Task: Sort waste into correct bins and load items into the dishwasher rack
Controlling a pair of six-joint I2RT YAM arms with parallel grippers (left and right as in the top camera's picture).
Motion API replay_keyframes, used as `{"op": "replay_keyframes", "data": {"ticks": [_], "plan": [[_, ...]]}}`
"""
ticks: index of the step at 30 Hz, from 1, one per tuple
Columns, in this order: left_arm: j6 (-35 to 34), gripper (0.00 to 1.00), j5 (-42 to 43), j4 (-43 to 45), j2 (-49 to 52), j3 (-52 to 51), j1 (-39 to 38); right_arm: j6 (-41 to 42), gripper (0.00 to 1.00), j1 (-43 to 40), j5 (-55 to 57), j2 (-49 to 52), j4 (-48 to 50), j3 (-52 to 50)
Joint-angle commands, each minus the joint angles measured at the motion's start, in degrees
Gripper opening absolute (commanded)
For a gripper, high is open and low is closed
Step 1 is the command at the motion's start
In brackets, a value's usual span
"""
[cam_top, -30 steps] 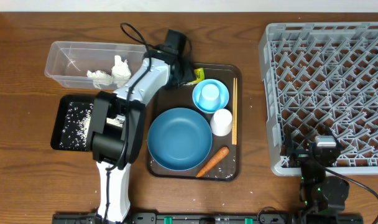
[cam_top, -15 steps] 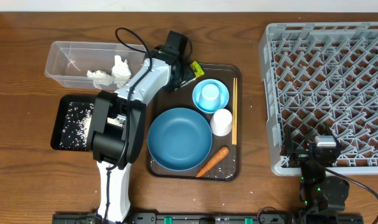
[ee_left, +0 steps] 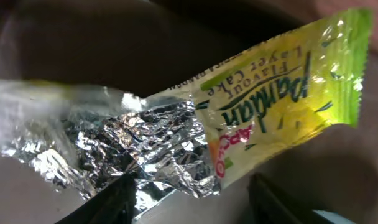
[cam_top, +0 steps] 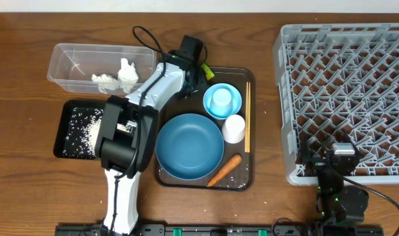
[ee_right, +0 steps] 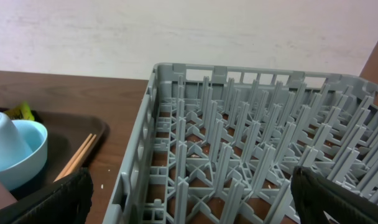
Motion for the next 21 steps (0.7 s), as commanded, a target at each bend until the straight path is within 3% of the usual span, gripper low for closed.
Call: {"op": "replay_keyframes", "data": {"ticks": [1,13,19,21], "plan": [[2.1,0.55,-1.0,-0.9,1.0,0.5,0.1,0.7,0.99,-0.1,-0.2,-0.3,-0.2,-0.1],[9.6,0.41,-1.0,-2.5,1.0,0.4,-0.1,0.7,0.99,-0.1,-0.2,-0.3,-0.2,-0.1],[9.6,0.19,-1.0,-2.4,1.0,0.4,-0.2,0.7,0.99,-0.1,-0.2,-0.3,-0.2,-0.1],[9.6,0.06,-0.9,-2.0,1.0,0.4,-0.2,0.7,0.99,-0.1,-0.2,-0.3,-0.2,-0.1]]}}
